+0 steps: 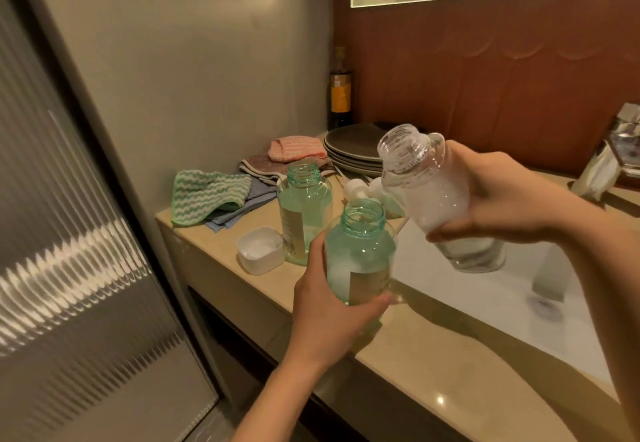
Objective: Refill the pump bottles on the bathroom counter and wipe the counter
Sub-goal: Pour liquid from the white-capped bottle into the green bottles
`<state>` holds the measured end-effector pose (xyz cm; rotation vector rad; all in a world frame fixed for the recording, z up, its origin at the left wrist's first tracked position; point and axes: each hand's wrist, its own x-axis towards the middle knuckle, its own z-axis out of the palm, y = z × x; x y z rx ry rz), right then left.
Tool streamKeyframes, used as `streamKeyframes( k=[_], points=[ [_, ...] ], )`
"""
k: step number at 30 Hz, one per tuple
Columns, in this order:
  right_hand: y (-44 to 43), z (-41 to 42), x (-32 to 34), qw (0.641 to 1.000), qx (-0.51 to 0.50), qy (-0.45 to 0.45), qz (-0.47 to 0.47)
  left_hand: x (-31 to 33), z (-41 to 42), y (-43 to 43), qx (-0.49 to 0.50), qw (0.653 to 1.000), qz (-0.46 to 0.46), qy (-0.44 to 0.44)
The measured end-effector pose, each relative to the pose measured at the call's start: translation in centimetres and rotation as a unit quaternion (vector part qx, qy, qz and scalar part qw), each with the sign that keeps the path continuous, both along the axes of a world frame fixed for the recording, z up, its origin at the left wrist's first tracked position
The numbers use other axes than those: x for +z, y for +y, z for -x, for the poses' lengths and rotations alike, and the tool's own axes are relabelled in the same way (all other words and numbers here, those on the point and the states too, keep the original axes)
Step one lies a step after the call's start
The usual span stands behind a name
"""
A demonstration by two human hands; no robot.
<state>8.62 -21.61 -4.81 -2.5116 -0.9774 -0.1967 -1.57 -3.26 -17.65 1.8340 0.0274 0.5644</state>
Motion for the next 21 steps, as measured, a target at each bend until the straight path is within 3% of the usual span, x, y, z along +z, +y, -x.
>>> streamKeyframes(
  k=[9, 14, 21],
  points=[
    [2.4, 1.0, -0.7, 0.996, -0.024, -0.057, -0.060, 3.2, 2.9, 4.2, 0.088, 0.993, 0.050, -0.054],
    [3.8, 1.3, -1.5, 0.987, -0.038, -0.060, -0.146, 6.2, 2.7, 8.4, 0.144, 0.981, 0.094, -0.086],
    [5.1, 1.8, -2.7, 0.977, -0.032, -0.019, -0.212, 7.6, -2.4, 13.3, 0.172, 0.976, 0.122, -0.052]
  ],
)
